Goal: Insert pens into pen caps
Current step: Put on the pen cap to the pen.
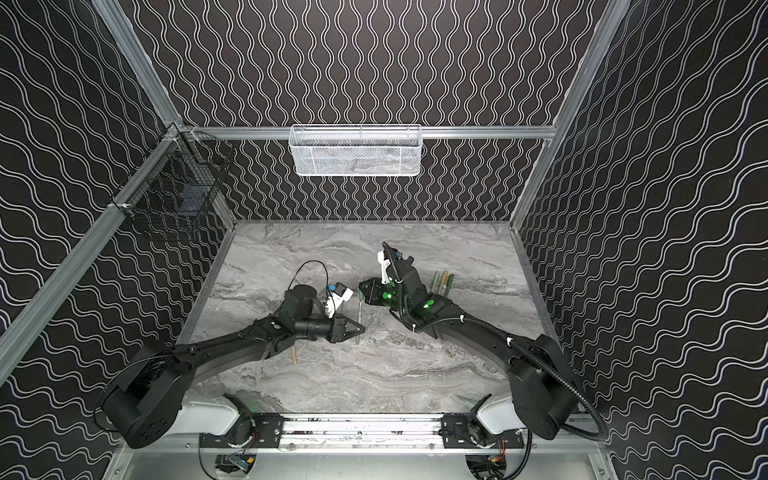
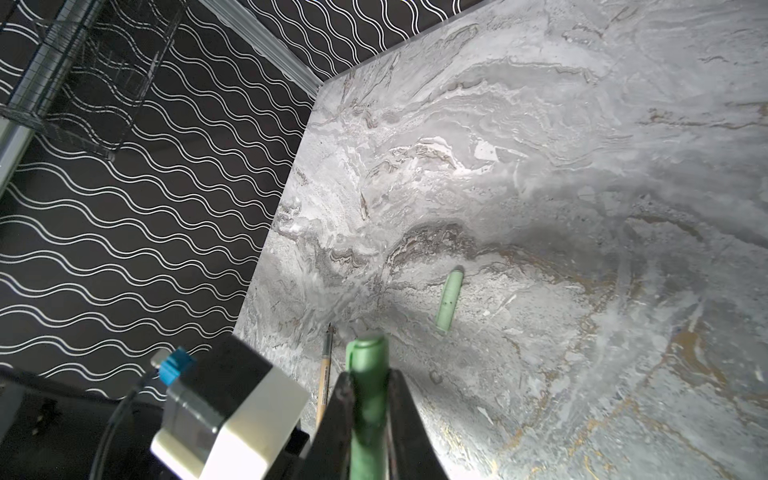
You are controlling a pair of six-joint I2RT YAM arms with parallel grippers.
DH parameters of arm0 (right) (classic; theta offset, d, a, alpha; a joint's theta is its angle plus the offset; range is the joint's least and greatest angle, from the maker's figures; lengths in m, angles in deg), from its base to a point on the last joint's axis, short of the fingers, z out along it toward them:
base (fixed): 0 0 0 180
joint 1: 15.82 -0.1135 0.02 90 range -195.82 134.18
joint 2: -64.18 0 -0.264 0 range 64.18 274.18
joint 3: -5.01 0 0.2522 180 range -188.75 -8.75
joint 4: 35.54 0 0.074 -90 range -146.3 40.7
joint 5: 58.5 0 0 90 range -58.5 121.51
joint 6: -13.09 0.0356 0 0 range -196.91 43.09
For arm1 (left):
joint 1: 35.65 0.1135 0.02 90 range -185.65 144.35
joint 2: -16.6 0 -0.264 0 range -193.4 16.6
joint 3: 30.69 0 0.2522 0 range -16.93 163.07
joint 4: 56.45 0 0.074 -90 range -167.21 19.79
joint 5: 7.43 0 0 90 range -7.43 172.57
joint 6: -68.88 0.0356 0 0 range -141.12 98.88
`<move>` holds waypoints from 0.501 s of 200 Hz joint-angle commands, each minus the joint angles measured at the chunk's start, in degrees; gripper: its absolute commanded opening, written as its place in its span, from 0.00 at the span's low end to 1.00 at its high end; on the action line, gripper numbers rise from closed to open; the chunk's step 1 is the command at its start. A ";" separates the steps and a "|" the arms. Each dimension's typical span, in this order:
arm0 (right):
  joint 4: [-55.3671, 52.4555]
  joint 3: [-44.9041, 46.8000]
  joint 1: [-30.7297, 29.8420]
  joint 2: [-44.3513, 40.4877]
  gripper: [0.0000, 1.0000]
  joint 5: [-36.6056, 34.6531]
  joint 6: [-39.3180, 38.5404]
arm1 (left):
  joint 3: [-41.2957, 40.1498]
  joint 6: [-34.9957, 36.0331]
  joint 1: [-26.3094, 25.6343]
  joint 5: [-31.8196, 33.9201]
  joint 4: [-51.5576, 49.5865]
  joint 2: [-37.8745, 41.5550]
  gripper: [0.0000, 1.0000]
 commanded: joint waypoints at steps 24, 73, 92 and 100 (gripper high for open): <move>2.77 0.21 -0.29 -0.79 0.15 0.10 -0.22 | 0.42 0.70 0.39 -0.31 1.13 0.36 0.00; 3.57 0.33 -0.97 -0.87 0.15 0.46 -0.63 | 0.50 0.97 0.65 0.02 0.42 0.89 0.00; 3.84 0.32 -1.63 -0.96 0.15 0.32 -0.90 | 0.50 0.88 0.83 0.09 0.60 0.90 0.00; 3.63 0.17 -1.86 -0.88 0.15 0.11 -1.18 | 0.50 0.92 1.00 -0.02 0.68 0.95 0.00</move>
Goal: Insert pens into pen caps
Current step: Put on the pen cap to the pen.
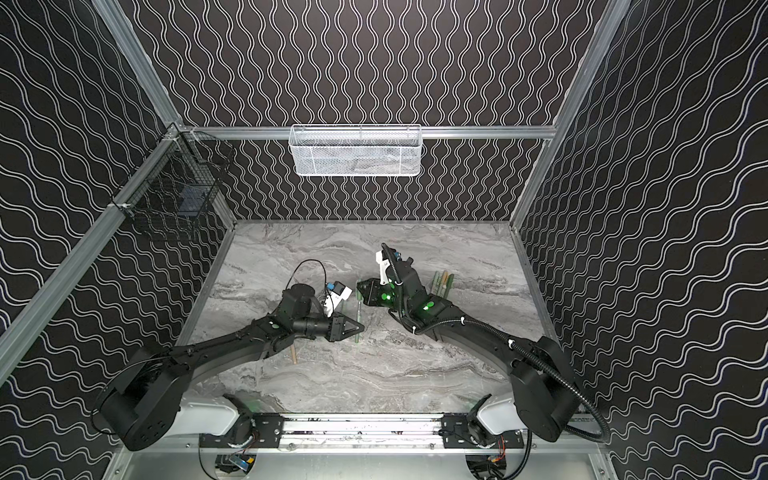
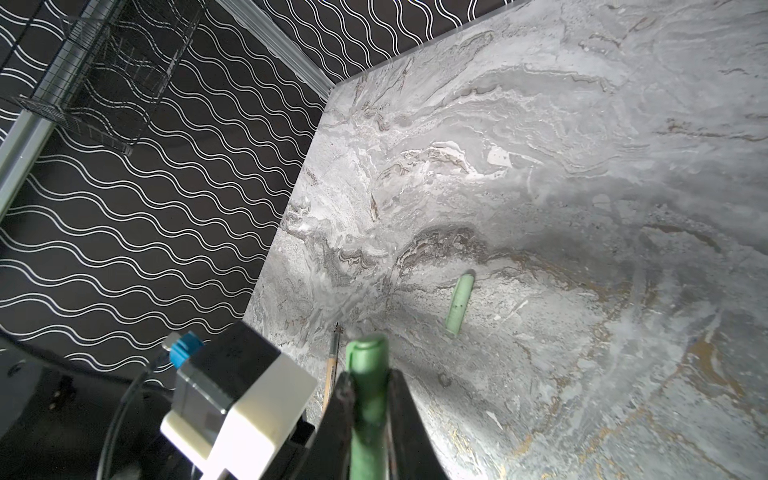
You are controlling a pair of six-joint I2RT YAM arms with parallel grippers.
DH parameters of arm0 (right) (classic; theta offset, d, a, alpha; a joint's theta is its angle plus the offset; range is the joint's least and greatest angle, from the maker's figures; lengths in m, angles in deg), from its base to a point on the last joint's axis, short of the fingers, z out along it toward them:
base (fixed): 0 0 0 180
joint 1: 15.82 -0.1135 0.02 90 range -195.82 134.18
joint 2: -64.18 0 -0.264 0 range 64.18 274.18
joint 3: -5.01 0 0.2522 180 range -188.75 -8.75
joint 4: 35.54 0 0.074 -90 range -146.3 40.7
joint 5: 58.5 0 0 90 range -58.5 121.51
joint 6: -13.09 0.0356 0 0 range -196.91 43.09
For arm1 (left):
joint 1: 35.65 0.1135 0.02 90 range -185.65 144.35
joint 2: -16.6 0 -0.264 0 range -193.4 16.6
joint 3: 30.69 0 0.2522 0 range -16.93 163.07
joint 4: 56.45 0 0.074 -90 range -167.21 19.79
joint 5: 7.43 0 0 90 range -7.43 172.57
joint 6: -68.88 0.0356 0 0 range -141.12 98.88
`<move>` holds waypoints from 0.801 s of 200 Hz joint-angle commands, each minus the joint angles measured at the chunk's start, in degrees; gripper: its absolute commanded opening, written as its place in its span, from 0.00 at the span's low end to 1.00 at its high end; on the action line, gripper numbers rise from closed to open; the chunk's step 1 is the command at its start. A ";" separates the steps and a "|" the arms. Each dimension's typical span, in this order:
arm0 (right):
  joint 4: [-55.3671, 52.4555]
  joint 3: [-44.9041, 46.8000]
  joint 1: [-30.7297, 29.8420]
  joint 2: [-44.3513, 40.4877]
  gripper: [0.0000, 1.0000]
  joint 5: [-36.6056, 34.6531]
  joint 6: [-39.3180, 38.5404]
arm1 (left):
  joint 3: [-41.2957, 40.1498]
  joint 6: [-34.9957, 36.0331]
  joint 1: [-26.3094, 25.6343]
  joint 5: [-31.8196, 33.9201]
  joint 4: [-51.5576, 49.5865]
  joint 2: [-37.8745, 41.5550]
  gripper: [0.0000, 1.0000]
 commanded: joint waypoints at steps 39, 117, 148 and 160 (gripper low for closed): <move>2.33 0.20 -1.57 -0.02 0.15 -0.17 -0.98 | 0.68 0.59 1.09 0.45 0.38 1.12 0.00; 2.19 1.49 -3.50 -0.59 0.15 -2.45 -3.81 | 1.16 1.12 2.44 0.96 -1.57 4.11 0.00; 2.08 1.66 -3.94 -0.68 0.15 -1.85 -3.94 | 1.46 1.43 2.47 1.52 -2.48 4.93 0.00; 1.38 1.83 -3.94 -0.72 0.15 -2.46 -3.25 | 1.56 1.81 2.61 1.95 -2.98 5.57 0.00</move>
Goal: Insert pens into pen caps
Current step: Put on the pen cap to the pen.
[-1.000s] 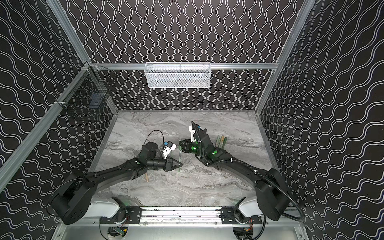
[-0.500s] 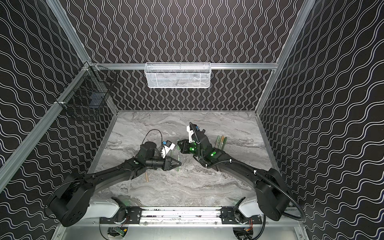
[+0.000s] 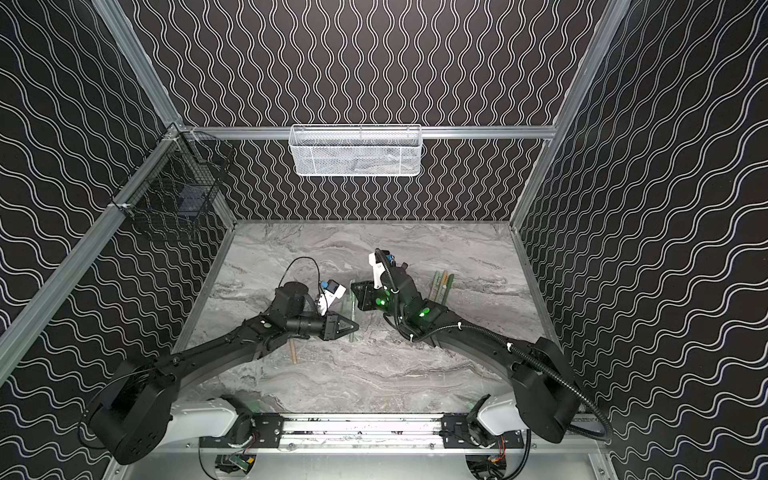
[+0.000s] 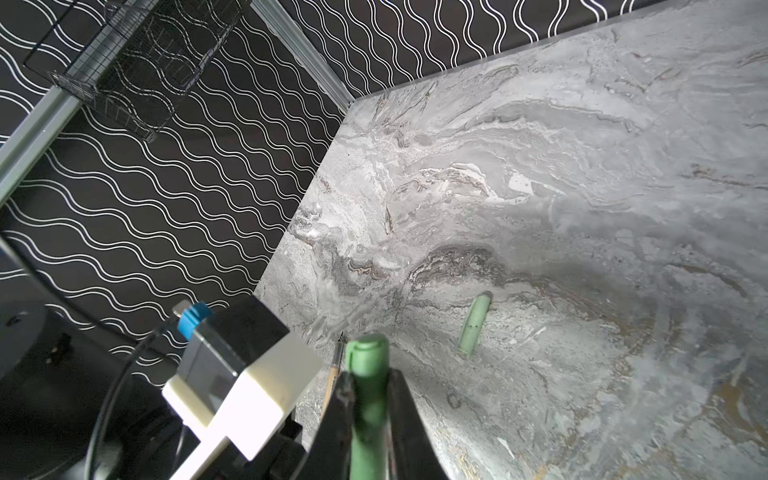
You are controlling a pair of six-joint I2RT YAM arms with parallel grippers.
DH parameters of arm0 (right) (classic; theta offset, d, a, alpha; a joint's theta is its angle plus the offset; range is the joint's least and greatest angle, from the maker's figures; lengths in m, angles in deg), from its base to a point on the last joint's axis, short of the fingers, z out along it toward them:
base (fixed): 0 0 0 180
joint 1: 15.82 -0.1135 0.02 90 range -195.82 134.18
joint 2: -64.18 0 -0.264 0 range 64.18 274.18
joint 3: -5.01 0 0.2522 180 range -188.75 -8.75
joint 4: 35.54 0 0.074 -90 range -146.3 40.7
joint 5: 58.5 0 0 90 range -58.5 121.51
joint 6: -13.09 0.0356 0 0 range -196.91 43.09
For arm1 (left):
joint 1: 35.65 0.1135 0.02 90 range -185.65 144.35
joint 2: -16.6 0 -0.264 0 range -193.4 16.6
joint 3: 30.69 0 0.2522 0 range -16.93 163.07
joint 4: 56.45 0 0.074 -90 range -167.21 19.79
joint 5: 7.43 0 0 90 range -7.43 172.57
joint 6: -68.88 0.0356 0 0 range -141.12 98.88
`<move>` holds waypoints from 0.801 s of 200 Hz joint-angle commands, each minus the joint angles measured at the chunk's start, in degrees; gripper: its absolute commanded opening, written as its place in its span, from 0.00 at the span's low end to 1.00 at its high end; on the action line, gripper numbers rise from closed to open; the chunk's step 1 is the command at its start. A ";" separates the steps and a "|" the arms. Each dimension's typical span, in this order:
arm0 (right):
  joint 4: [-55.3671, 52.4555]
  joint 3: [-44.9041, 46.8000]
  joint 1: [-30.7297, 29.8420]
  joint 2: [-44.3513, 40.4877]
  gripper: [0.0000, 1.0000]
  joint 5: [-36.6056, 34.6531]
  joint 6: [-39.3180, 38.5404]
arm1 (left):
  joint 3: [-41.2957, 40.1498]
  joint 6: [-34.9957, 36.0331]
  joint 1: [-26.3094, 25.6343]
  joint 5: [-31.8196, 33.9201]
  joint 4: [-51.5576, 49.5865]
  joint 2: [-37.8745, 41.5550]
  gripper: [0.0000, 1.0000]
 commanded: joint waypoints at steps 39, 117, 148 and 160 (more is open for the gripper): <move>-5.58 -0.26 -0.43 0.44 0.15 1.71 2.17 | 0.99 2.32 0.52 2.87 3.56 2.85 0.00; -2.65 1.07 0.57 -4.97 0.30 5.99 3.53 | 1.98 2.83 0.52 1.86 3.47 3.90 0.00; -3.38 -0.16 2.63 -7.47 0.41 8.18 2.20 | 1.61 1.98 0.38 0.19 5.21 3.82 0.00; -3.45 -0.03 3.83 -8.69 0.46 9.48 1.59 | 1.61 1.98 0.34 -0.15 5.22 4.22 0.00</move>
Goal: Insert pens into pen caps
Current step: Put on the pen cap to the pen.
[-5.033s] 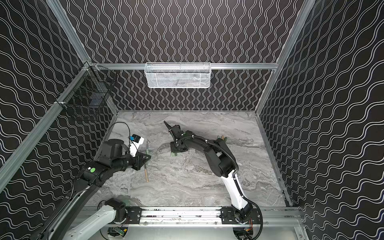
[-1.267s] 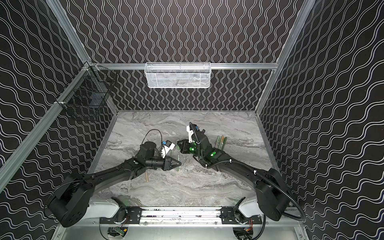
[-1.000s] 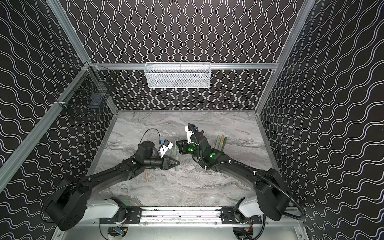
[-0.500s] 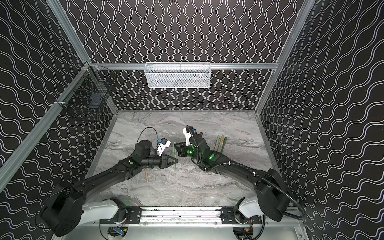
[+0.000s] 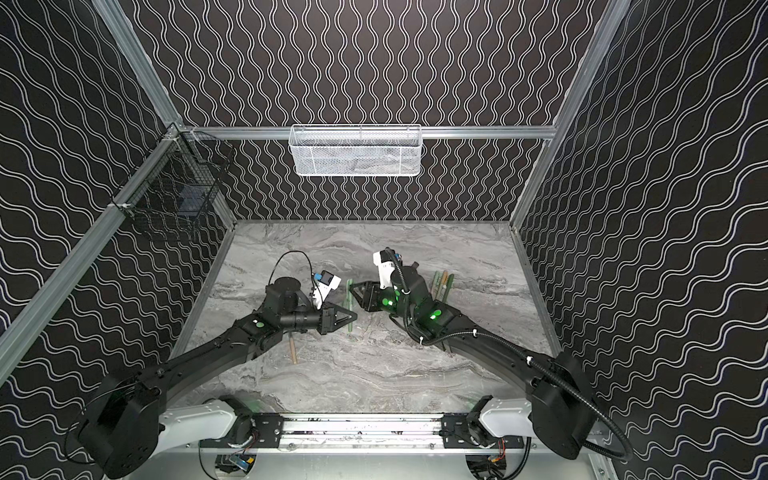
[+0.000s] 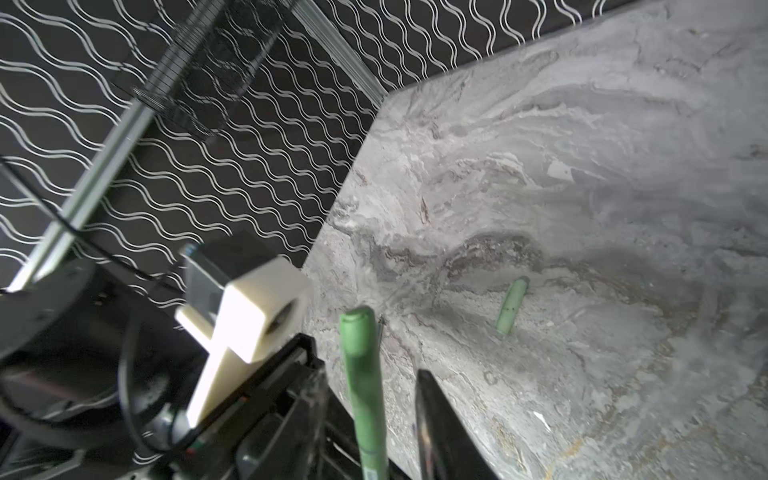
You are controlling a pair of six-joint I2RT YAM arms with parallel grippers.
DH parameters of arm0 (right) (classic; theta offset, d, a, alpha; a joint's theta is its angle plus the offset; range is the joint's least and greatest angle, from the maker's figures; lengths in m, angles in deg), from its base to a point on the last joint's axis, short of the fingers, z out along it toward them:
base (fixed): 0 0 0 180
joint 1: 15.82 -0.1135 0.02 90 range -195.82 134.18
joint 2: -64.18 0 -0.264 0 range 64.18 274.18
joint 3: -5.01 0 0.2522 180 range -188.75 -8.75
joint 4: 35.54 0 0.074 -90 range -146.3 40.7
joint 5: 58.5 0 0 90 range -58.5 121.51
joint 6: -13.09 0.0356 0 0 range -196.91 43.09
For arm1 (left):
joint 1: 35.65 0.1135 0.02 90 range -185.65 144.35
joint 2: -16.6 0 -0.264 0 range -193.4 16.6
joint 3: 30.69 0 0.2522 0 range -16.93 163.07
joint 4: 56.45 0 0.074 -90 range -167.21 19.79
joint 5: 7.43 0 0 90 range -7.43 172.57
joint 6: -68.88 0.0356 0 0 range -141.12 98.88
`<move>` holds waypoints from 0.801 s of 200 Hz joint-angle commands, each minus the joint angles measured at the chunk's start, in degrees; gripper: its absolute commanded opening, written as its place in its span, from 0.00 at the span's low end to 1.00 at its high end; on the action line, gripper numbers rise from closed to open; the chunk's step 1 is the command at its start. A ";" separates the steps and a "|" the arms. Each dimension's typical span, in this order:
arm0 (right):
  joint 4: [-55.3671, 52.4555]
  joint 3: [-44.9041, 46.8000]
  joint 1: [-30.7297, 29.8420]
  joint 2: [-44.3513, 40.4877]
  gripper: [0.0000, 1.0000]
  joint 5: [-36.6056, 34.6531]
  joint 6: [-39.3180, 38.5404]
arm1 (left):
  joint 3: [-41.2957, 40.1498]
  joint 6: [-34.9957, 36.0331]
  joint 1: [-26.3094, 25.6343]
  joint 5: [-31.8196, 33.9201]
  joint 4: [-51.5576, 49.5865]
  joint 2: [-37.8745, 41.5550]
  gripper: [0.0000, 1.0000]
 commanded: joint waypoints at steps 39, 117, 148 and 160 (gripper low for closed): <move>1.34 0.07 5.39 -2.94 0.56 13.25 -5.23 | -0.06 -0.81 -0.58 -5.09 6.27 1.05 0.00; 1.81 -1.36 6.52 -1.42 0.55 22.30 -8.54 | 0.24 -1.22 -3.39 -9.03 8.86 0.81 0.00; 2.52 -1.04 6.59 -1.59 0.48 22.68 -8.56 | 0.26 -0.59 -3.72 -8.94 8.02 0.67 0.00; 2.30 -1.06 6.68 -1.51 0.43 22.83 -8.76 | -0.09 -0.78 -3.83 -8.78 8.49 0.86 0.00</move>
